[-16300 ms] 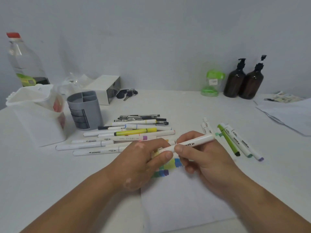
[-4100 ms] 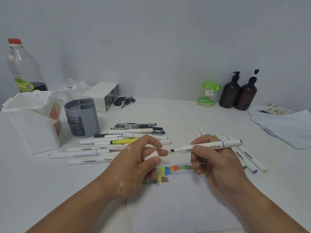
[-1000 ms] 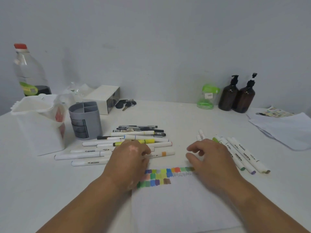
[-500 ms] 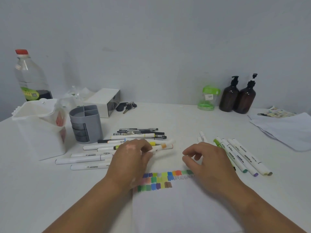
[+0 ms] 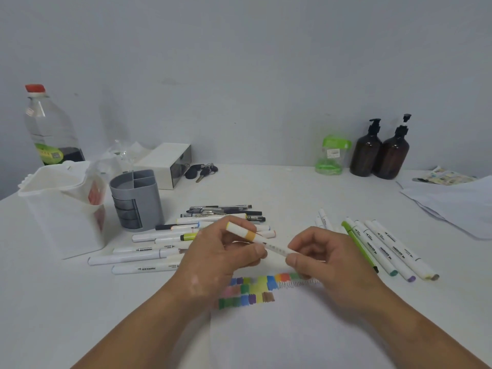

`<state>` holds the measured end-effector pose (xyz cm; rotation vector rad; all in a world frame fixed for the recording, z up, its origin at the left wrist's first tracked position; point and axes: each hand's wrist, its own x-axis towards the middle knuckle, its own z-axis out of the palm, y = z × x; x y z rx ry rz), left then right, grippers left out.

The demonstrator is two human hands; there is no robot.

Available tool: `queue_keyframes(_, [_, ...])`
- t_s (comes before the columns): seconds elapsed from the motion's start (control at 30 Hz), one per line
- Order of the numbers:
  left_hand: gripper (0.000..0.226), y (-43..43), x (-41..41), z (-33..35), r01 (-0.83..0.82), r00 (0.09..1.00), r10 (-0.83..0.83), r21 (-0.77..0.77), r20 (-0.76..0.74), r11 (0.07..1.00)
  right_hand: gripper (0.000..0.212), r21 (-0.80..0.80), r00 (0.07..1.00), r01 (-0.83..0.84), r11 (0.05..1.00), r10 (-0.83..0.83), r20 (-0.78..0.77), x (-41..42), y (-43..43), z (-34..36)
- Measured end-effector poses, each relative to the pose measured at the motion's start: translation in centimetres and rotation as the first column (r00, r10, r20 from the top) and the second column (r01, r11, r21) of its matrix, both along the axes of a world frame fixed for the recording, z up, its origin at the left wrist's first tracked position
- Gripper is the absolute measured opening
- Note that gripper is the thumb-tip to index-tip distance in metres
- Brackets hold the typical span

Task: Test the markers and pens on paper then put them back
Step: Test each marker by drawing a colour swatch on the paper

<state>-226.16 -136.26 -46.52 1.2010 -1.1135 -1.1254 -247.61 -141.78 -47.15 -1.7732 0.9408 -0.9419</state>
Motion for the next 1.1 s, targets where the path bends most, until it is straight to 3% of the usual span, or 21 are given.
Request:
queue_keyframes(0.1, [0.026,0.1,0.8,0.0,-0.049,0.986,0.062,-0.088,0.157,0.995,0.009,0.056,0.995,0.01,0.998,-0.015,0.094,-0.7,-0.3,0.4])
queue_keyframes(0.2, [0.016,0.5,0.8,-0.5,-0.018,0.854,0.105,-0.174,0.51,0.985,0.008,0.058,0.991,0.014,0.998,-0.022,0.132,-0.7,-0.2,0.6])
queue_keyframes(0.33, [0.021,0.9,-0.2,-0.6,0.143,0.693,0.06,-0.219,0.719,0.965,0.008,0.045,0.984,-0.005,0.999,-0.003,0.178,-0.4,0.2,0.7])
queue_keyframes(0.53, [0.029,1.2,-0.6,-0.2,0.184,0.64,0.023,-0.181,0.768,0.966,0.01,0.099,0.946,-0.098,0.99,0.062,0.317,0.3,0.6,0.5])
queue_keyframes(0.7, [0.03,1.2,-1.2,-0.1,0.254,0.628,0.0,-0.205,0.778,0.945,0.026,0.135,0.945,-0.205,0.969,0.16,0.284,1.2,1.3,0.0])
queue_keyframes(0.9, [0.032,1.4,-1.1,-0.2,0.254,0.677,-0.03,-0.194,0.736,0.948,0.017,0.116,0.957,-0.161,0.98,0.127,0.261,1.2,1.5,0.0])
queue_keyframes(1.0, [0.053,1.6,-0.6,-0.7,0.227,0.533,-0.021,-0.119,0.846,0.966,0.009,0.191,0.937,-0.029,0.981,-0.04,0.347,0.5,0.9,0.2])
queue_keyframes(1.1, [0.07,1.6,-0.4,-1.1,0.236,0.411,-0.097,-0.003,0.906,0.972,0.013,0.261,0.943,0.009,0.965,-0.095,0.319,-0.2,0.6,0.3])
